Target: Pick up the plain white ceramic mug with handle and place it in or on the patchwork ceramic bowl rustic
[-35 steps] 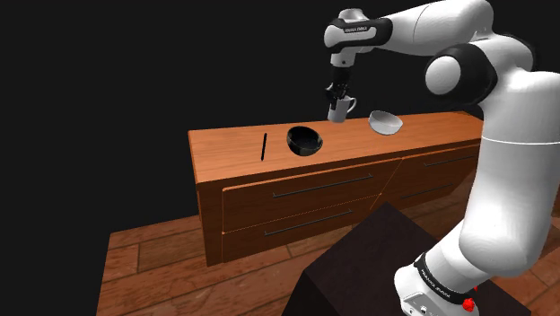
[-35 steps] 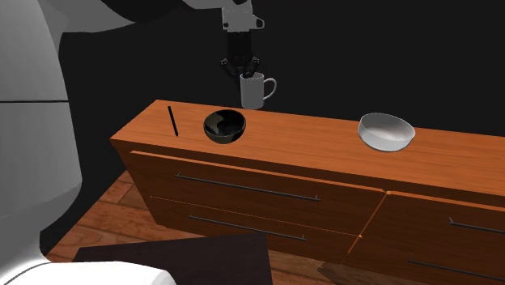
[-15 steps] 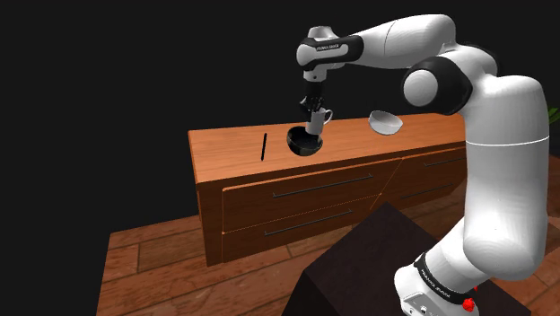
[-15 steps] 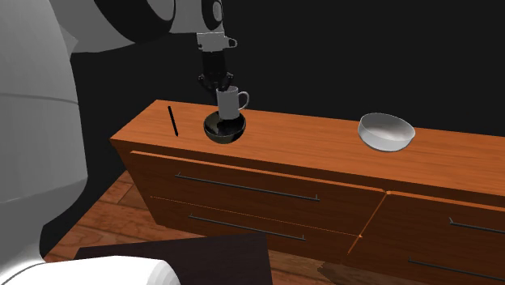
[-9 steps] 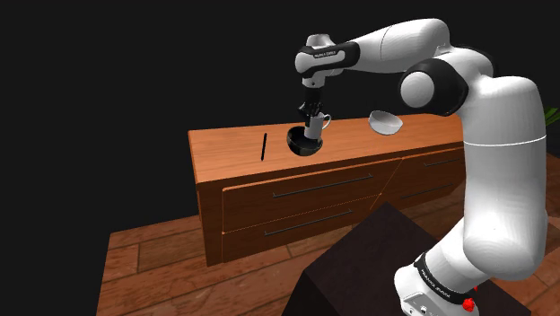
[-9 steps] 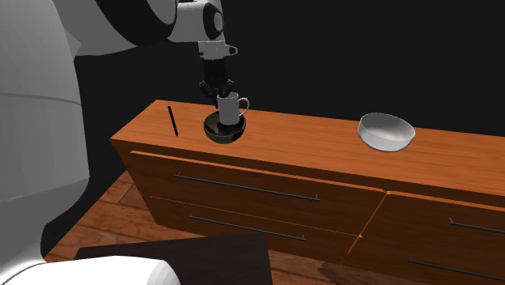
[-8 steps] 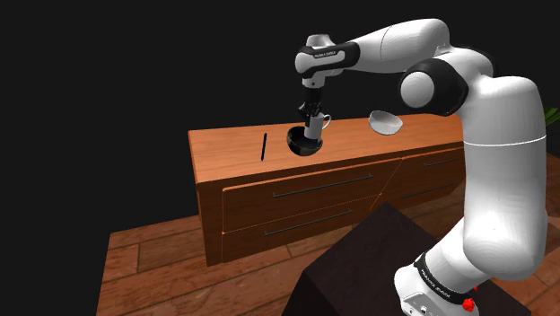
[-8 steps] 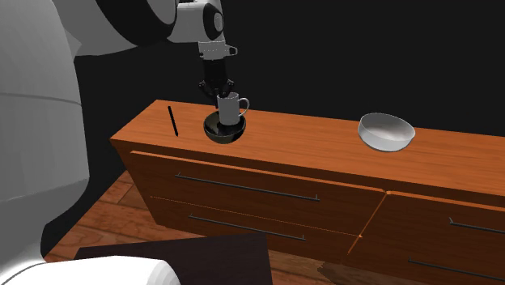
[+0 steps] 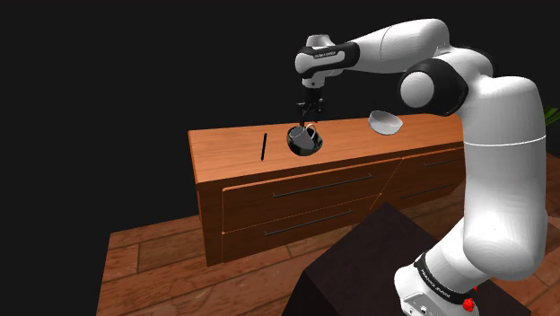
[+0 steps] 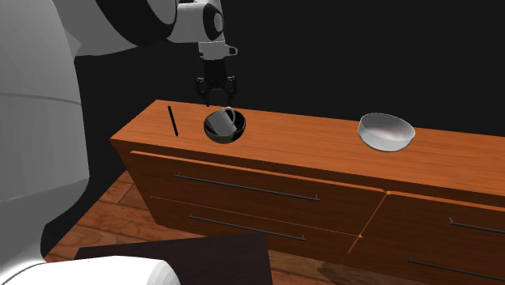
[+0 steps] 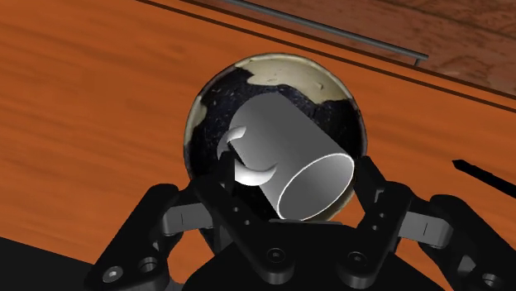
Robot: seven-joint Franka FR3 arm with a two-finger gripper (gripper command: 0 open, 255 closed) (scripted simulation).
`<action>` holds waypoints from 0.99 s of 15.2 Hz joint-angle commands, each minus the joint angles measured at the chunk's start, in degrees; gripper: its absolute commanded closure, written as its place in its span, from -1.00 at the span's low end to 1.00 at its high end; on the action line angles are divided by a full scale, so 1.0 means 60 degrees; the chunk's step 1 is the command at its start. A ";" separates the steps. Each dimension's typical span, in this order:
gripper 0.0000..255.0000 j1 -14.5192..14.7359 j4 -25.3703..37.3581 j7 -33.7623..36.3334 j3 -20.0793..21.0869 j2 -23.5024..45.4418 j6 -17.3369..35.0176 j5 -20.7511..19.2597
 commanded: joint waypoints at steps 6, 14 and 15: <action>-1.00 -0.0052 0.0963 0.0034 -0.0015 -0.0005 -0.0961 -0.0024; -1.00 -0.0073 0.1258 0.0042 -0.0016 0.0021 -0.1229 -0.0024; -1.00 -0.0073 0.1258 0.0042 -0.0016 0.0021 -0.1229 -0.0024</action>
